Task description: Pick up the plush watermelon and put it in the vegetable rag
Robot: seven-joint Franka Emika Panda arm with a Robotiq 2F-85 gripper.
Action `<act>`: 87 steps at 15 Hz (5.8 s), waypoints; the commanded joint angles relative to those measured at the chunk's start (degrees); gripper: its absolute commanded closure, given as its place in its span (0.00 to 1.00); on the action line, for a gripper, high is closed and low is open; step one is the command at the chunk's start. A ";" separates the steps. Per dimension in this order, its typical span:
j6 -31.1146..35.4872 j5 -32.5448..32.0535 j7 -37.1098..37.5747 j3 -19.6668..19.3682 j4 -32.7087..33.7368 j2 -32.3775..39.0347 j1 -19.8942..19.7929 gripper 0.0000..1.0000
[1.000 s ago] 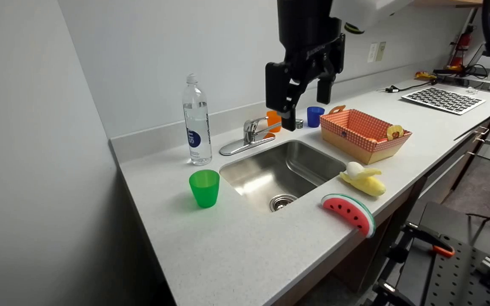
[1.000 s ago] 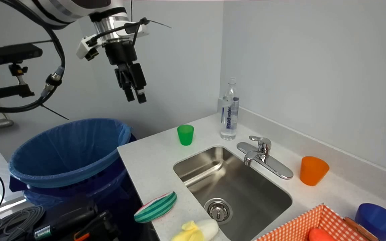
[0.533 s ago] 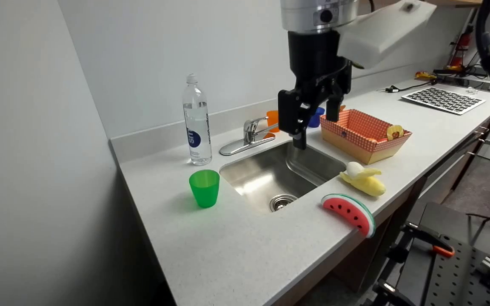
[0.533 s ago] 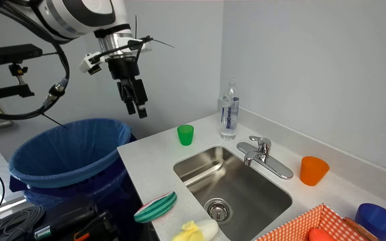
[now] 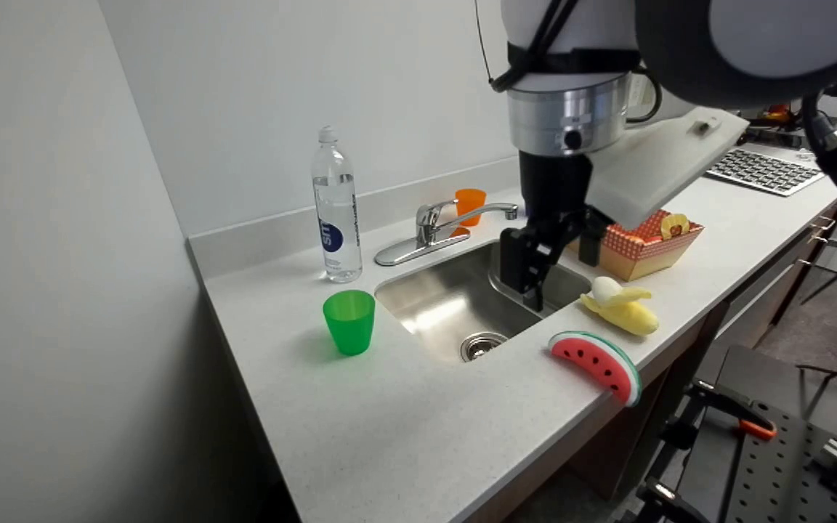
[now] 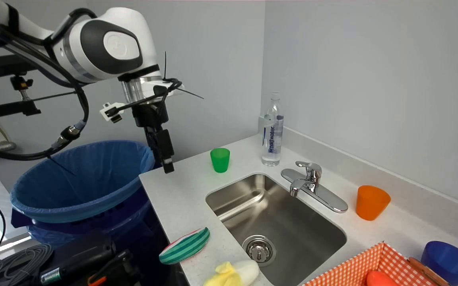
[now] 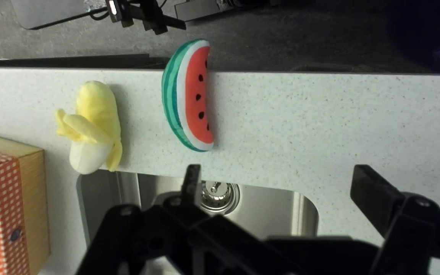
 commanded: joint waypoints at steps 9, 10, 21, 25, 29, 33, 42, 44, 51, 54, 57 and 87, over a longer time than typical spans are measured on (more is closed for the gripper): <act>5.02 -10.16 7.58 -4.57 -7.42 5.86 -2.52 0.00; 4.97 -11.18 8.20 -4.95 -7.74 6.51 -2.63 0.00; 8.66 -18.59 15.56 -7.12 -8.39 11.41 -1.80 0.00; 11.54 -12.95 12.34 -8.44 -7.81 7.95 -0.85 0.00; 10.49 -14.25 13.39 -7.95 -7.08 9.39 -1.27 0.00; 10.49 -14.17 13.38 -7.96 -7.08 9.22 -1.24 0.00; 13.09 -21.19 22.27 -8.27 -6.25 14.62 -2.71 0.00; 13.00 -23.43 24.98 -8.96 -5.87 17.11 -2.67 0.00; 12.22 -29.43 31.08 -12.43 -3.75 25.22 -0.52 0.00; 12.07 -30.49 32.02 -13.55 -2.68 27.49 0.66 0.01; 12.11 -31.10 31.97 -14.48 -1.93 28.31 1.57 0.29; 4.05 -33.17 28.92 -24.51 19.59 25.78 -5.29 0.97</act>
